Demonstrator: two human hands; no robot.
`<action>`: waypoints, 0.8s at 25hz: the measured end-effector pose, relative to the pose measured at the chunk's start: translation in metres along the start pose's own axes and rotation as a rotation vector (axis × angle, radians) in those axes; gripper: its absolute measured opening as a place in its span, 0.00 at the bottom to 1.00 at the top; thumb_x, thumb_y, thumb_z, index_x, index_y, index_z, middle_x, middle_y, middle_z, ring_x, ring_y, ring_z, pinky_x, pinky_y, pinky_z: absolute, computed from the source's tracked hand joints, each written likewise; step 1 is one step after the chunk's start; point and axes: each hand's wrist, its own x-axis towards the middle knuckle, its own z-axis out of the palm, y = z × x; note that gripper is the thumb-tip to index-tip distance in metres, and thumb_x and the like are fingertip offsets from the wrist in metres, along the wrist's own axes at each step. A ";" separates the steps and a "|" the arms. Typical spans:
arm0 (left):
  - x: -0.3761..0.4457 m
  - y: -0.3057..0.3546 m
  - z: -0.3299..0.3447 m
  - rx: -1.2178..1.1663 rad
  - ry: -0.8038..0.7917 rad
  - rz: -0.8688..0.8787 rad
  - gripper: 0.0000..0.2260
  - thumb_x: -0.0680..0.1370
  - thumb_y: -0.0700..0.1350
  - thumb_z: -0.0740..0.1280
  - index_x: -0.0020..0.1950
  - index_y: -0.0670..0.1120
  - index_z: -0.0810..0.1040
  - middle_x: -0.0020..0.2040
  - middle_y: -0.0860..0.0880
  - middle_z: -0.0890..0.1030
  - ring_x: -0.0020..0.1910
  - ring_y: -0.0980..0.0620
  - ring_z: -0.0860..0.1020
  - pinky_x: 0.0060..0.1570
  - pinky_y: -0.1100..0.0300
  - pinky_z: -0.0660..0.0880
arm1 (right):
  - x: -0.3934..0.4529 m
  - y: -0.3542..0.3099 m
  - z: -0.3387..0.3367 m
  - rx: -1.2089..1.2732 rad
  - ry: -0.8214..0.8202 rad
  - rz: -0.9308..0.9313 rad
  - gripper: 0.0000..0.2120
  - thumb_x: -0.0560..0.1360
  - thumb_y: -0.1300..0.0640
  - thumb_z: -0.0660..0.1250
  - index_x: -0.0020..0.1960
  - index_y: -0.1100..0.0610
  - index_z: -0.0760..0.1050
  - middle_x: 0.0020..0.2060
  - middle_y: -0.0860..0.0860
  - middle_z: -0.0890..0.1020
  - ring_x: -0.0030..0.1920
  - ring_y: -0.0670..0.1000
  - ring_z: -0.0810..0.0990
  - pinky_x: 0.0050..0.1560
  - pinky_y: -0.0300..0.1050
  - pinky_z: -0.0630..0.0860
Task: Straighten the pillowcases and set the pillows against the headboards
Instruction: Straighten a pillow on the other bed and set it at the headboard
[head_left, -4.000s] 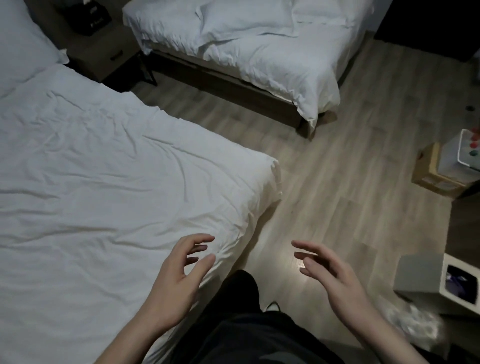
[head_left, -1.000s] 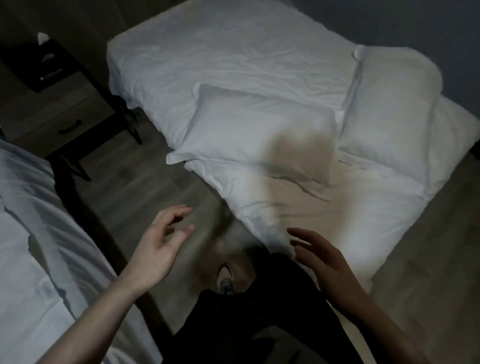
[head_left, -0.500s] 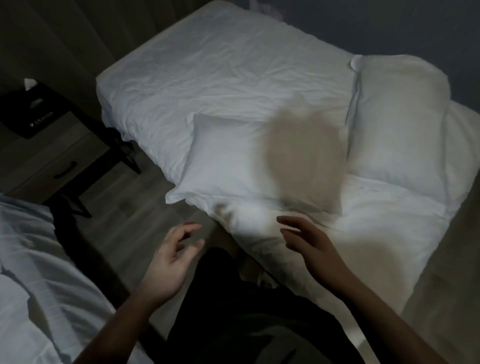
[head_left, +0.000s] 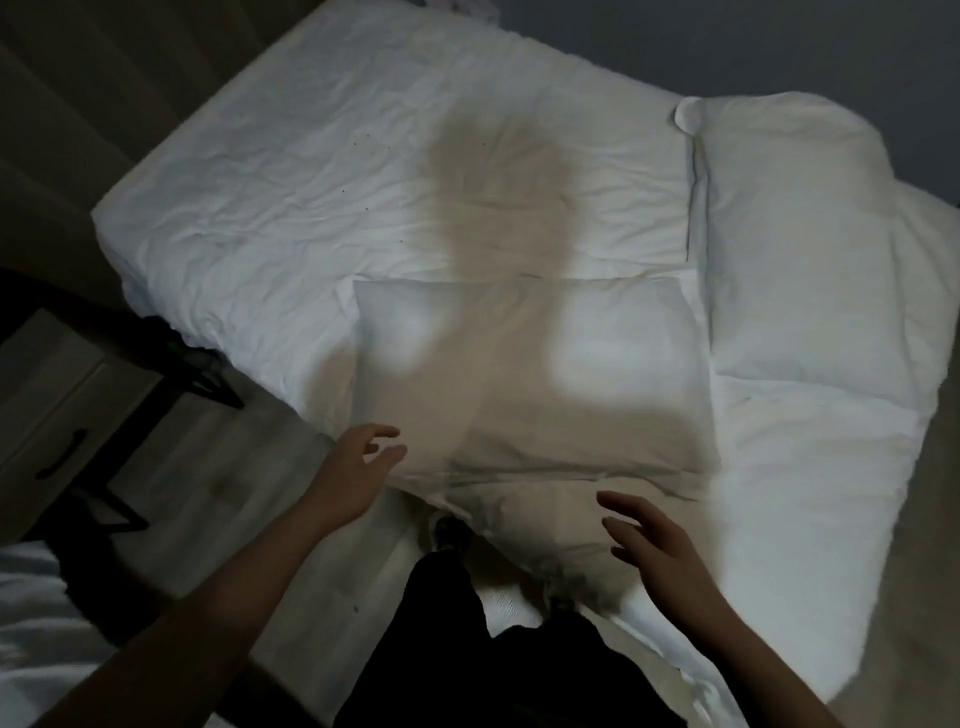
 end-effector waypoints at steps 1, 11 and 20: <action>0.028 -0.004 -0.006 0.025 -0.008 -0.037 0.09 0.80 0.47 0.72 0.60 0.48 0.82 0.62 0.48 0.80 0.57 0.51 0.79 0.53 0.59 0.73 | 0.016 -0.001 0.012 -0.004 0.013 0.042 0.13 0.82 0.58 0.68 0.64 0.46 0.81 0.60 0.36 0.85 0.59 0.38 0.83 0.66 0.56 0.79; 0.180 -0.100 0.015 0.180 -0.194 -0.502 0.43 0.73 0.56 0.76 0.80 0.41 0.61 0.77 0.40 0.69 0.74 0.39 0.70 0.71 0.52 0.70 | 0.150 0.053 0.082 0.164 0.251 0.398 0.15 0.82 0.54 0.68 0.68 0.50 0.76 0.65 0.53 0.80 0.62 0.55 0.81 0.61 0.58 0.80; 0.189 -0.149 0.033 -0.056 -0.119 -0.569 0.28 0.74 0.43 0.77 0.71 0.36 0.74 0.69 0.37 0.78 0.64 0.41 0.78 0.55 0.55 0.72 | 0.225 0.093 0.071 0.568 0.421 0.642 0.38 0.74 0.44 0.75 0.78 0.56 0.66 0.65 0.58 0.77 0.62 0.59 0.80 0.64 0.59 0.80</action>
